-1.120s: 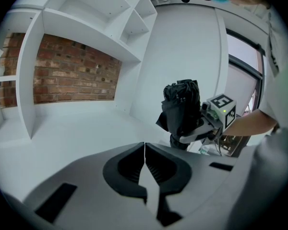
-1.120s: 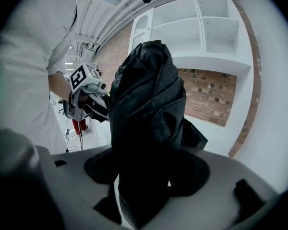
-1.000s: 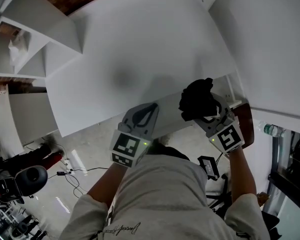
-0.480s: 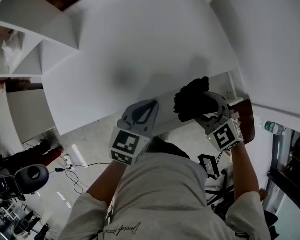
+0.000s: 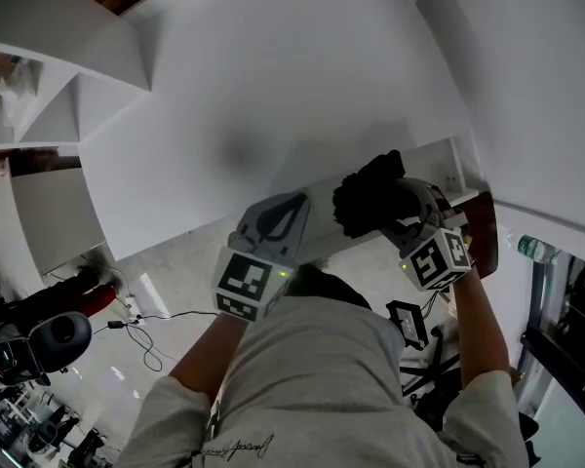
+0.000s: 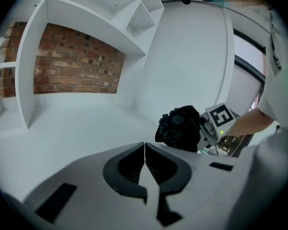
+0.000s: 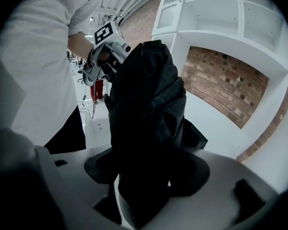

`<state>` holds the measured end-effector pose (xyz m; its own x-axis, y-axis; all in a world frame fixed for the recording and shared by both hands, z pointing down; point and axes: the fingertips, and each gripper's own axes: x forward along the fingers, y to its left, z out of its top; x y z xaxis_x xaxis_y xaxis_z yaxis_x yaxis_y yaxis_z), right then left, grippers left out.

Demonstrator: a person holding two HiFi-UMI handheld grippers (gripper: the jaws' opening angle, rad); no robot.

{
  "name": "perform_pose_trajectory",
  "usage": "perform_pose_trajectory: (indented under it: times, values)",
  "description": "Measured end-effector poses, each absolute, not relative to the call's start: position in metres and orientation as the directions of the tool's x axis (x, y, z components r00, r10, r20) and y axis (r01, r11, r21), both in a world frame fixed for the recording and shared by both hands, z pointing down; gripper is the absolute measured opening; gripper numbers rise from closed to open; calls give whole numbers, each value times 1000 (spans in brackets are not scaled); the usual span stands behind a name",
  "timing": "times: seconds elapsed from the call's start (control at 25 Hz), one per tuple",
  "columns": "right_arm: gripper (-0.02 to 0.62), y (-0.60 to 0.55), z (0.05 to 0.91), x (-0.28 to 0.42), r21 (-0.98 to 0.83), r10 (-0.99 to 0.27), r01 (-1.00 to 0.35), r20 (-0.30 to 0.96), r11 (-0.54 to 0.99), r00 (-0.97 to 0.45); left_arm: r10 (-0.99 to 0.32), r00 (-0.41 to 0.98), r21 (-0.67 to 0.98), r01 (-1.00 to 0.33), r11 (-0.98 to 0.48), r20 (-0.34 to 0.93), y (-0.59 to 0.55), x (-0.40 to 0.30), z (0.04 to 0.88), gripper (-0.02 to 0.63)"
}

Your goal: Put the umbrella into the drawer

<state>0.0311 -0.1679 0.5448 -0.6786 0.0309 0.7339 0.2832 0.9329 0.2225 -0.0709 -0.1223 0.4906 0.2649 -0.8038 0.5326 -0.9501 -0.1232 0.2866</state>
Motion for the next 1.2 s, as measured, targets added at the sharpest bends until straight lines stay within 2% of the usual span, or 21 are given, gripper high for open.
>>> perform_pose_trajectory:
  times: [1.2]
  values:
    - [275,-156,644,38,80,188,470,847,879,-497,-765,257,309,-948,-80,590,-122,-77,520,17]
